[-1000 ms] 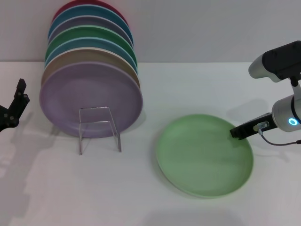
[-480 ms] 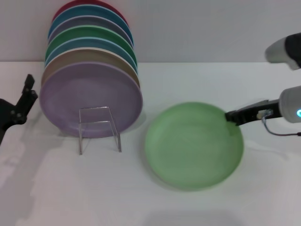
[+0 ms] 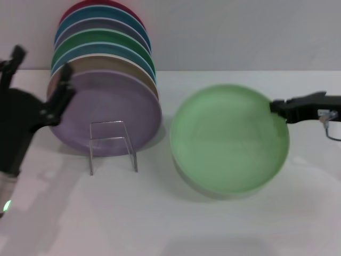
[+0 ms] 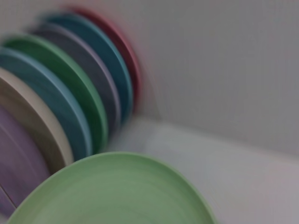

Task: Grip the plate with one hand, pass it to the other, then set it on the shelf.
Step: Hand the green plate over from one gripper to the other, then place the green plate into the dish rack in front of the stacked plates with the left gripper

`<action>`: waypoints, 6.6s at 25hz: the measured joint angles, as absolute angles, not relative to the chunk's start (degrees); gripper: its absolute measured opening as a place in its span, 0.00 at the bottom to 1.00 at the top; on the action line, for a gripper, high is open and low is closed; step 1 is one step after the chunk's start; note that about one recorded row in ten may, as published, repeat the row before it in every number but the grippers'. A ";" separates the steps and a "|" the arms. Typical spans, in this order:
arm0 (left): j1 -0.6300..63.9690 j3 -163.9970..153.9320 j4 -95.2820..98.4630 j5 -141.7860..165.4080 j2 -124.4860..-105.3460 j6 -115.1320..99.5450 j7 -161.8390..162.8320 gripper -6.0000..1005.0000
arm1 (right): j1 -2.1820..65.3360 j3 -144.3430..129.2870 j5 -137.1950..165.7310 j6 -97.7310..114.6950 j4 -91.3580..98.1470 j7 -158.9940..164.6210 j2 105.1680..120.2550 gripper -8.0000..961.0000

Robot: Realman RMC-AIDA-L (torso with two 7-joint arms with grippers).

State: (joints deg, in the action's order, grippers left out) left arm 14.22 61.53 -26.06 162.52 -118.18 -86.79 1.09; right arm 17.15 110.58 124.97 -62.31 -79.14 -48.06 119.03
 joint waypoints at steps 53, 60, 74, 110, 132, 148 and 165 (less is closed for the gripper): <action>20.65 88.39 -90.80 122.29 -119.05 49.86 -51.66 0.73 | 10.36 111.89 99.56 -60.04 -73.52 -85.10 119.13 0.01; 21.47 86.71 -88.82 122.24 -118.63 50.84 -49.61 0.71 | 9.79 111.51 98.48 -61.30 -74.60 -86.14 119.18 0.01; 23.35 84.71 -84.39 122.22 -118.53 49.67 -49.09 0.69 | 7.87 112.18 94.22 -65.93 -75.34 -89.90 119.20 0.01; 18.59 77.95 -86.93 121.53 -118.39 33.38 -60.33 0.05 | 10.28 114.71 90.62 -66.07 -68.12 -90.54 119.02 0.08; 9.67 63.93 -94.79 121.84 -117.80 -5.82 -80.57 0.04 | 12.79 128.44 87.50 -70.77 -55.59 -90.48 118.78 0.63; 13.62 62.43 -44.51 166.10 -116.09 -84.38 -18.40 0.04 | 13.03 128.65 87.68 -70.80 -54.76 -90.53 118.83 0.63; 25.41 61.93 -10.51 165.63 -115.60 -101.81 -20.06 0.04 | 13.71 128.44 87.55 -75.21 -54.49 -91.29 118.83 0.63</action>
State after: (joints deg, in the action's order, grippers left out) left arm 25.41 61.93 -10.51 165.63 -115.60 -101.81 -20.06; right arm 13.71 128.44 87.55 -75.21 -54.49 -91.29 118.83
